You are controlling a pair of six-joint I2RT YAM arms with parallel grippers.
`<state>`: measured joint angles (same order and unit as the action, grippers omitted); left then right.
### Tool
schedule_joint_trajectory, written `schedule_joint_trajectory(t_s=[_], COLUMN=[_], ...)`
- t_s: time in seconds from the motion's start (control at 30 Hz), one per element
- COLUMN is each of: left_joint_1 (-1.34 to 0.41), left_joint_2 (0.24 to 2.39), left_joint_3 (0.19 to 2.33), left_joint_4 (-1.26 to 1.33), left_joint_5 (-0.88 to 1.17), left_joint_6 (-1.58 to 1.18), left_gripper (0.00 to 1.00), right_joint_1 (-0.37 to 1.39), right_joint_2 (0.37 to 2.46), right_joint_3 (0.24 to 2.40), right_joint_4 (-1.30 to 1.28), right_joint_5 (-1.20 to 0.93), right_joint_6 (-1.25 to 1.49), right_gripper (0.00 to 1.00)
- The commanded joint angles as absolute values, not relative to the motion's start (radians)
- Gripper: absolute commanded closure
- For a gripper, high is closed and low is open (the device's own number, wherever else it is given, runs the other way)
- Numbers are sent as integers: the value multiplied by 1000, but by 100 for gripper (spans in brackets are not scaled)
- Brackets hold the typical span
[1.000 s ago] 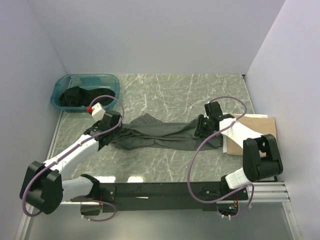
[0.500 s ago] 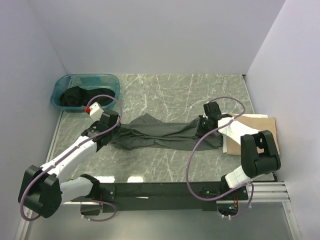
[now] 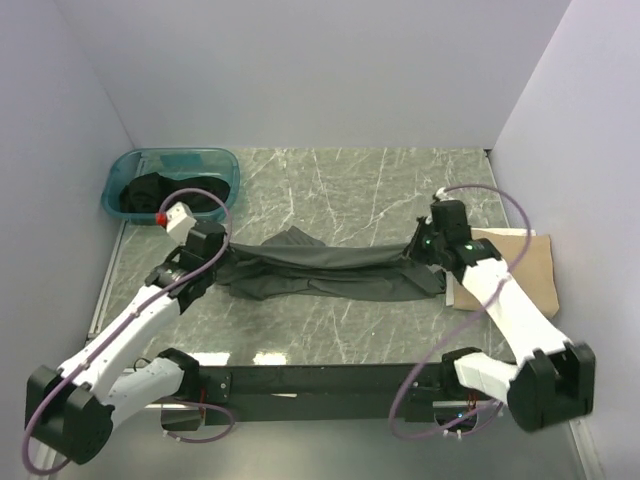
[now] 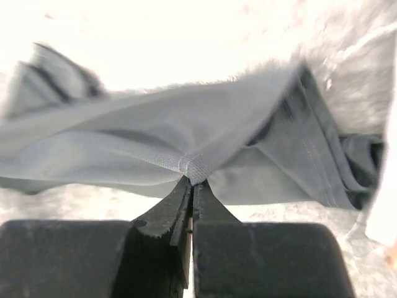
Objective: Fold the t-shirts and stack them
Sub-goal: Flatten the tshirt out
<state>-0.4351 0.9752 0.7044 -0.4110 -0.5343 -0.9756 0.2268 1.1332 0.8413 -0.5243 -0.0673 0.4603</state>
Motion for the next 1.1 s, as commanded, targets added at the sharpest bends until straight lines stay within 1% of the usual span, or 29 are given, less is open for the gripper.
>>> schedule_joint_trajectory(t_s=[0.0,0.07,0.23,0.33,0.37,0.4,0.53,0.6,0.73,0.83,0.93,1.0,1.07], left_joint_1=[-431,-431,-431,-431,-431,-431,-431,-431,-431,-431,-431,-431,-430], left_joint_2=[882,822,718,692,689,684,670,675,730,796,880,966,1027], left_joint_3=[836,883,1077,1199,1230,1286,1387,1435,1511,1566,1595,1615,1631], left_joint_4=[-426,-411,-370,-368,-371,-365,-321,-313,-298,-299,-295,-287,-238], left_joint_5=[-543,-519,-456,-448,-442,-428,-325,-307,-252,-256,-326,-423,-472], left_joint_6=[-939,-907,-824,-795,-789,-778,-726,-715,-667,-643,-618,-592,-565], left_gripper=[99,99,99,99,99,99,99,99,99,99,99,99,99], right_joint_1=[233,230,232,232,233,232,232,232,232,233,232,232,229], right_joint_2=[991,907,803,779,776,776,793,802,839,876,919,966,1009], right_joint_3=[974,1034,1311,1466,1547,1586,1747,1816,1893,1921,1908,1885,1872], right_joint_4=[-596,-624,-727,-761,-785,-795,-836,-851,-868,-871,-850,-827,-793], right_joint_5=[-22,-2,29,29,22,14,-37,-49,-54,-34,-2,41,70], right_joint_6=[465,466,445,434,430,419,400,396,379,367,350,334,315], right_gripper=[100,100,100,100,100,100,100,100,100,100,100,100,100])
